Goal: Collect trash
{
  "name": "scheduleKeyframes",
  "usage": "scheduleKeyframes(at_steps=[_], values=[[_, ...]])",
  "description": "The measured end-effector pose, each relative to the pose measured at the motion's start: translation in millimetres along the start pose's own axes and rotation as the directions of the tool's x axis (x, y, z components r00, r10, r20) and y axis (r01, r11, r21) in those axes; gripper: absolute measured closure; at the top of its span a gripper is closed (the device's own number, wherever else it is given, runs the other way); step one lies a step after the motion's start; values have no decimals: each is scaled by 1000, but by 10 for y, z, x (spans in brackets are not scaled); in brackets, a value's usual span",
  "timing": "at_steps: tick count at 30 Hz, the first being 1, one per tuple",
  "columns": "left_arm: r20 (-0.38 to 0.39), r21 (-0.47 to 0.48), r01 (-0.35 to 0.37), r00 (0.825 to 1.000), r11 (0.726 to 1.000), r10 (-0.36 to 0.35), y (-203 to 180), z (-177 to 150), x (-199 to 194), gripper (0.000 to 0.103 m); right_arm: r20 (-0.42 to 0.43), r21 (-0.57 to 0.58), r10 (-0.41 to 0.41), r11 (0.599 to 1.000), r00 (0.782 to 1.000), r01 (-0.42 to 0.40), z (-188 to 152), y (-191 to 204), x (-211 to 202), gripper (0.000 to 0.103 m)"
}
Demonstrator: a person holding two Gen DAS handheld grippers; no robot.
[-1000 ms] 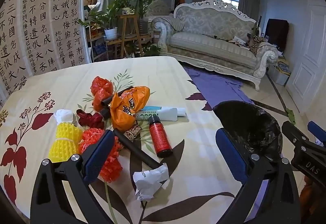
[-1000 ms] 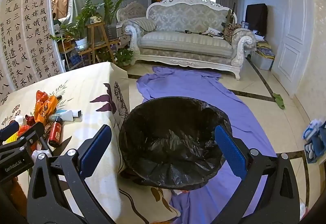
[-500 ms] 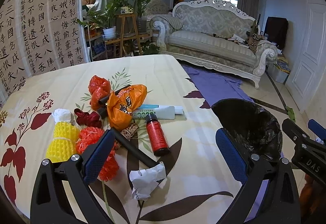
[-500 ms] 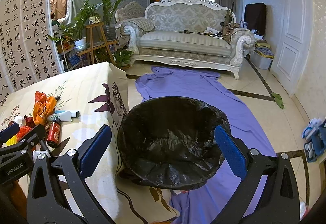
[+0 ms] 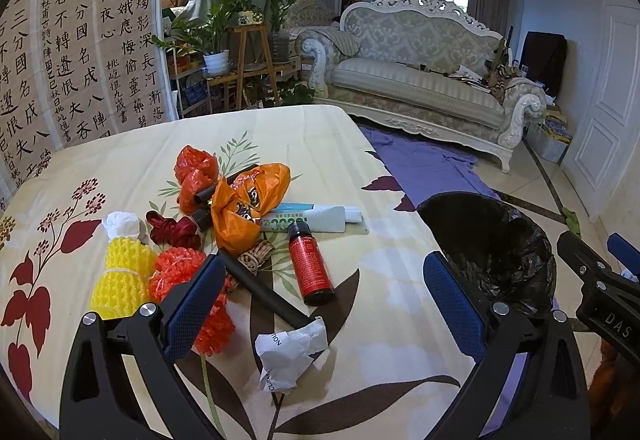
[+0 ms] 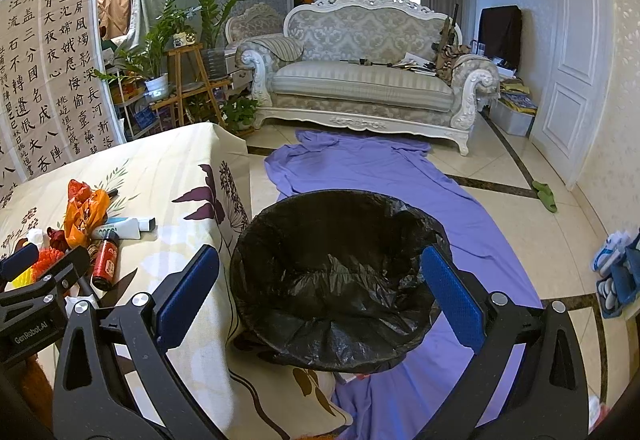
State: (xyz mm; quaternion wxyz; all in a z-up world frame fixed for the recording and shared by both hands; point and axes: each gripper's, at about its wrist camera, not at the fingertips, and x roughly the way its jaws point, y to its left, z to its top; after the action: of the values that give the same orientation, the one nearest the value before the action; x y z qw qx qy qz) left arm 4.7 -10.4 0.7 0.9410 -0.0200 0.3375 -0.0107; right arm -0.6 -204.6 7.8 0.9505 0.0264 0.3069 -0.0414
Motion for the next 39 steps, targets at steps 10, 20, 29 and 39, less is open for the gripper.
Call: scheduleKeyframes(at_steps=[10, 20, 29, 39], values=[[-4, -2, -1, 1000, 1000, 1, 20, -14, 8, 6, -1, 1, -1, 1000, 1000, 1, 3, 4, 1, 4], [-11, -1, -1, 1000, 1000, 1, 25, -35, 37, 6, -2, 1, -1, 1000, 1000, 1, 5, 2, 2, 4], [-13, 0, -1, 1000, 1000, 1, 21, -37, 39, 6, -1, 1, -1, 1000, 1000, 1, 3, 1, 2, 4], [-16, 2, -1, 1000, 1000, 1, 13, -40, 47, 6, -1, 2, -1, 1000, 1000, 1, 2, 7, 1, 4]])
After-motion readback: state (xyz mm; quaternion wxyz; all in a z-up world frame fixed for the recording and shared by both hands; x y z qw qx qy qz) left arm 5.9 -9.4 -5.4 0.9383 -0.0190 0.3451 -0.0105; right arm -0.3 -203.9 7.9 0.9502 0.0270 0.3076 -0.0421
